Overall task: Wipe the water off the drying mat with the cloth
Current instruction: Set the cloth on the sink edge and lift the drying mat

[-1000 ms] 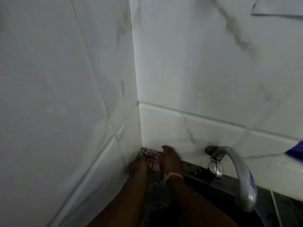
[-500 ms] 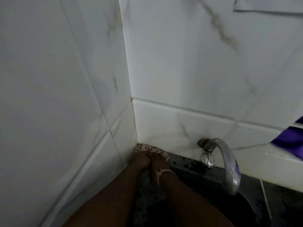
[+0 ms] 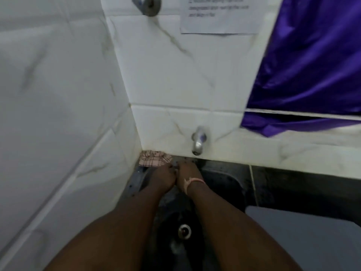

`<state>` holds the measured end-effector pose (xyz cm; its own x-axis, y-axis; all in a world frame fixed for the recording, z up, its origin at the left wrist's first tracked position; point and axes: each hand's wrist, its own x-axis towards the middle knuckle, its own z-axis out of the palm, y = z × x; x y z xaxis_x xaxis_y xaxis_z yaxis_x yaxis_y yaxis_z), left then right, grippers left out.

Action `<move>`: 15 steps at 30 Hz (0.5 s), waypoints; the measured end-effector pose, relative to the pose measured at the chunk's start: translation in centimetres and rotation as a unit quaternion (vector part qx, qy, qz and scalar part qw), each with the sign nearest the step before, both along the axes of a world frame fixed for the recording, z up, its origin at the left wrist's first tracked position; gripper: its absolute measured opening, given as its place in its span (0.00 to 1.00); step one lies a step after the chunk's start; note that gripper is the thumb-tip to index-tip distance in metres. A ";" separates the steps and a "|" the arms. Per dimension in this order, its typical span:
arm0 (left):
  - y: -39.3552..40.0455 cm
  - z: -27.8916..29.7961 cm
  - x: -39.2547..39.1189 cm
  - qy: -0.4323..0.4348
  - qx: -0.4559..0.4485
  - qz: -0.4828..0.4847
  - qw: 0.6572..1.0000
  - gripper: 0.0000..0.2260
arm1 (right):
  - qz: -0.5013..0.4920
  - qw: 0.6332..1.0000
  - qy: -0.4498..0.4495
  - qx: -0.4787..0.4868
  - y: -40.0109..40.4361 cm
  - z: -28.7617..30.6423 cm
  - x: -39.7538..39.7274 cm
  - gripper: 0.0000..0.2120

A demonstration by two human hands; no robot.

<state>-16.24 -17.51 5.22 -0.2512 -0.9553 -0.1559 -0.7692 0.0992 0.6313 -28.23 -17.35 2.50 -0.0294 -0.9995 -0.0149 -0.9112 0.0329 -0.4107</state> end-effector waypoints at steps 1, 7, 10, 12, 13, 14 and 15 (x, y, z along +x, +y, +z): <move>1.1 0.4 -0.9 0.008 -0.009 -0.009 1.000 0.13 | -0.014 1.000 -0.008 -0.006 1.3 0.3 -0.9 0.17; 7.7 -1.0 -7.4 0.016 0.007 -0.032 0.999 0.23 | -0.085 0.996 -0.016 -0.028 10.3 0.2 -8.3 0.16; 11.3 -2.2 -10.6 0.017 0.005 -0.049 0.999 0.20 | -0.133 0.991 -0.001 -0.024 15.4 -0.4 -12.0 0.16; 13.9 -2.4 -12.7 0.029 0.000 -0.063 0.998 0.20 | -0.174 0.984 0.007 -0.026 19.0 -0.5 -14.2 0.15; 15.0 -2.4 -13.7 0.036 -0.003 -0.071 0.997 0.20 | -0.192 0.981 0.008 -0.029 20.8 -0.5 -15.2 0.15; 16.3 -2.4 -14.7 0.044 -0.009 -0.083 0.996 0.20 | -0.208 0.978 0.008 -0.028 22.7 -0.4 -16.3 0.15; 17.3 -2.7 -15.7 0.049 -0.010 -0.096 0.994 0.20 | -0.219 0.975 0.010 -0.022 24.4 -0.3 -17.3 0.15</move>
